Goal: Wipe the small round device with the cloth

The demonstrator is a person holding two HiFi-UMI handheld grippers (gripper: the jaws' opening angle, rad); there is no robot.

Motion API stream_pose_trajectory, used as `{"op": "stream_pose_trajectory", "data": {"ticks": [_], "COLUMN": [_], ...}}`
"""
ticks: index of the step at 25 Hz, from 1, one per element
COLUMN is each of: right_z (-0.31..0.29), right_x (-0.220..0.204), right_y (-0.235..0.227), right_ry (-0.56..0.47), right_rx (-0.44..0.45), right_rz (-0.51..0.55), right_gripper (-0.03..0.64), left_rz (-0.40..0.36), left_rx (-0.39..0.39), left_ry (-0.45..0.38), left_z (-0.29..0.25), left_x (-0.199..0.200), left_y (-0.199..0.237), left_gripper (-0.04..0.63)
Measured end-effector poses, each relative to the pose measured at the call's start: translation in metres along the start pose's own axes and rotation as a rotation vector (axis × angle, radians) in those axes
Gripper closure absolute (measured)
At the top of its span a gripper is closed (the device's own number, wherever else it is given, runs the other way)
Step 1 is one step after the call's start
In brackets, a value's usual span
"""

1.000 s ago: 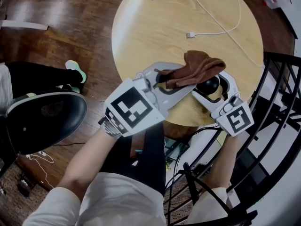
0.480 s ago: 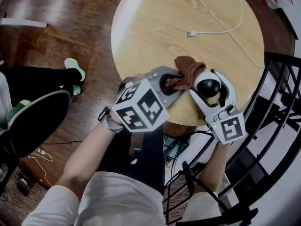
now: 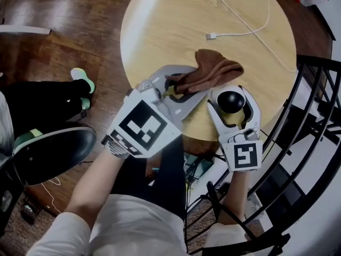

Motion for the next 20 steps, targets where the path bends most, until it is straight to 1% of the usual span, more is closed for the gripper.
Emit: {"op": "stream_pose_trajectory", "data": {"ticks": [1,3,5,6,7,9,11,12,13,15,20], "right_z": [0.001,0.004,0.004,0.002,-0.001,-0.005,-0.009,-0.01,-0.01,-0.008,-0.007], "right_x": [0.002,0.003,0.002,0.0,-0.001,-0.001,-0.001,-0.001,-0.001,-0.002,-0.003], "right_y": [-0.002,-0.007,-0.014,-0.017,-0.019,-0.023,-0.025,-0.026,-0.025,-0.024,-0.02], "right_ry": [-0.008,-0.02,-0.018,-0.018,-0.017,-0.018,-0.031,-0.041,-0.051,-0.067,-0.088], "right_rx": [0.043,0.133,0.226,0.274,0.319,0.384,0.395,0.384,0.371,0.341,0.258], "right_rz": [0.025,0.069,0.113,0.132,0.146,0.154,0.155,0.154,0.148,0.126,0.081], "right_gripper": [0.244,0.228,0.227,0.227,0.227,0.227,0.235,0.265,0.273,0.275,0.275], "left_rz": [0.002,0.034,0.052,0.04,0.011,-0.064,-0.124,-0.139,-0.153,-0.199,-0.326], "left_rx": [0.0,-0.01,-0.035,-0.046,-0.051,-0.027,0.029,0.057,0.077,0.092,0.091], "left_ry": [-0.035,-0.099,-0.125,-0.118,-0.106,-0.073,-0.032,-0.017,-0.003,0.037,0.173], "left_z": [0.004,0.009,0.007,0.003,-0.001,-0.01,-0.014,-0.015,-0.015,-0.016,-0.021], "left_x": [0.009,0.022,0.026,0.025,0.022,0.013,0.002,-0.003,-0.007,-0.018,-0.044], "left_y": [-0.001,-0.007,-0.015,-0.02,-0.025,-0.035,-0.044,-0.047,-0.051,-0.056,-0.056], "left_gripper": [0.522,0.522,0.522,0.522,0.522,0.522,0.522,0.522,0.522,0.522,0.523]}}
Point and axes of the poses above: the fingertips, and each gripper's own axes: z backward along the fingers, y to its left, x out of its top, the point moved 8 cm from there along z, backward along the fingers, and after that the axes turned 4 degrees about y, right-handed, at the moved point
